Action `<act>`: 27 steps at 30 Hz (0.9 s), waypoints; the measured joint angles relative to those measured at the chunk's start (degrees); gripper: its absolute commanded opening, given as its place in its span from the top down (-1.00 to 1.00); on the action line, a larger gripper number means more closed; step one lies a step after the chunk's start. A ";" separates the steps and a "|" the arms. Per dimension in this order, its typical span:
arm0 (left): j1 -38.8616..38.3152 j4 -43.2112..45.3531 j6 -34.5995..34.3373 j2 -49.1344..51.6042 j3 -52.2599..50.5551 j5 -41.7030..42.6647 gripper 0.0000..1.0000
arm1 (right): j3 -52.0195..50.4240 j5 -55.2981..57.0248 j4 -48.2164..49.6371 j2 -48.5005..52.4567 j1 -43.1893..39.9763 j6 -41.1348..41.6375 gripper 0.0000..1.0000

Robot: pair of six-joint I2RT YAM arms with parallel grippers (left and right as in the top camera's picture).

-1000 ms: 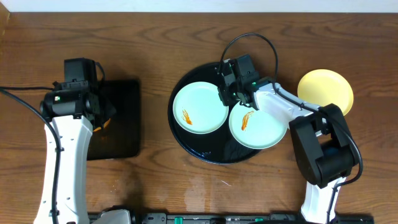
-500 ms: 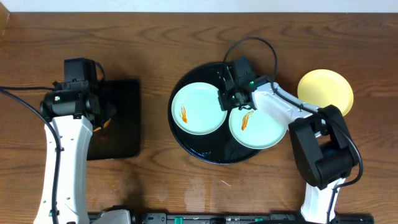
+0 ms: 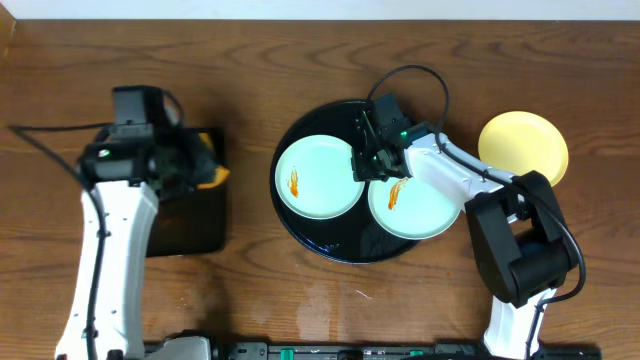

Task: Clean dirty plates on tray and stack at the side
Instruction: 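Bring the left gripper with the sponge onto the pale green plate, then wipe the pale green plate with the sponge in the left gripper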

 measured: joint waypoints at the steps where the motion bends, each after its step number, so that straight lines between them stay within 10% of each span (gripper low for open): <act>1: -1.49 0.63 0.24 0.68 0.00 1.09 0.85 | 0.00 0.00 -0.02 0.00 0.00 0.00 0.98; 27: -28.22 27.80 -8.87 28.98 -0.02 5.49 0.85 | -0.02 0.00 0.09 -0.02 0.02 0.00 0.98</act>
